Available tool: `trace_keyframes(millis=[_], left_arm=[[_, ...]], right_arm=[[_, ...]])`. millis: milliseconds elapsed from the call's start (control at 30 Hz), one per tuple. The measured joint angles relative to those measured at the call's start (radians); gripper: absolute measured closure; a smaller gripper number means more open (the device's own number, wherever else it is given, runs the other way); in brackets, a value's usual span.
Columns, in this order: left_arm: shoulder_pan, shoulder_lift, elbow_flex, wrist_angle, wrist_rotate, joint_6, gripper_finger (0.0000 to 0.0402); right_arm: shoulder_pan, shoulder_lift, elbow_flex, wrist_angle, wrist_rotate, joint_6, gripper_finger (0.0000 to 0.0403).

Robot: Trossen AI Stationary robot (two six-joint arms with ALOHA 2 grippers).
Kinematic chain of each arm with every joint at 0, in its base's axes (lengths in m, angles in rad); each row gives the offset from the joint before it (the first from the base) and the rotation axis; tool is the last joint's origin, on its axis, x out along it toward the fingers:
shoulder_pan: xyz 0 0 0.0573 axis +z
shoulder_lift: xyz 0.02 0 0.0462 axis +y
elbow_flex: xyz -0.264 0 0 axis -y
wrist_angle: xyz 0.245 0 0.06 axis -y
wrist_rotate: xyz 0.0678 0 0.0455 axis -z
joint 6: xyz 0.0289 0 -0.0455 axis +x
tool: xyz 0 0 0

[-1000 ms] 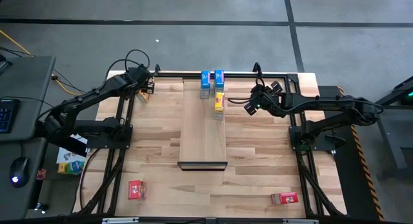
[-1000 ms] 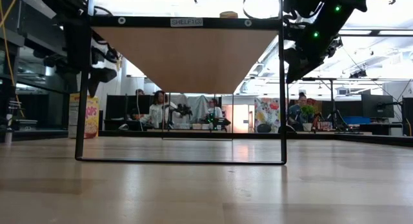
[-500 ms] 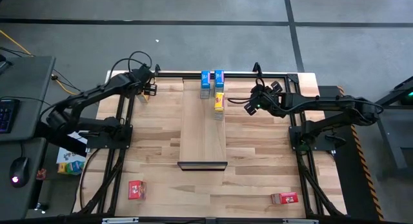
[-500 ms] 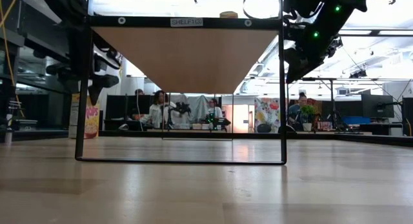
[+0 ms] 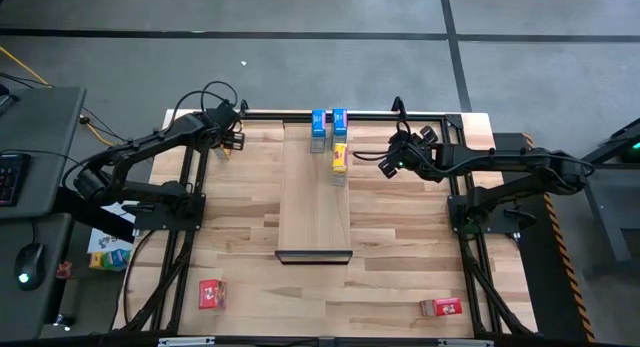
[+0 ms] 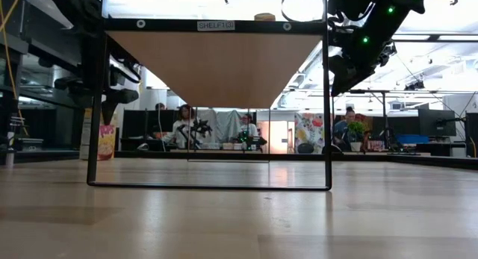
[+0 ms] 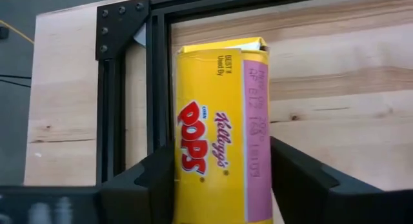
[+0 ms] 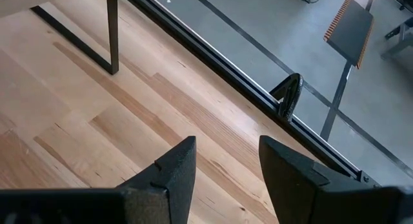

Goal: Stack cereal on shelf
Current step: Put the yellow cereal box on the shelf

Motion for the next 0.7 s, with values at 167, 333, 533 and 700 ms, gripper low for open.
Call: trace_keyframes(millis=[167,333,533,700], left_arm=[[0.000,-0.010,0.000,-0.009,0.017,0.017,0.0255],[0.002,-0.056,0.035,-0.025,0.093,0.050,0.0289],[-0.036,-0.124,0.180,-0.043,0.211,0.142,0.0299],[-0.112,-0.166,0.344,-0.138,0.216,0.184,0.0299]], right_arm=[[0.000,0.000,0.000,0.001,0.000,0.008,0.0240],[0.000,0.000,0.000,0.017,-0.001,0.008,0.0240],[0.000,0.000,0.000,0.024,-0.001,0.008,0.0240],[0.000,0.000,0.000,0.024,-0.002,0.008,0.0240]])
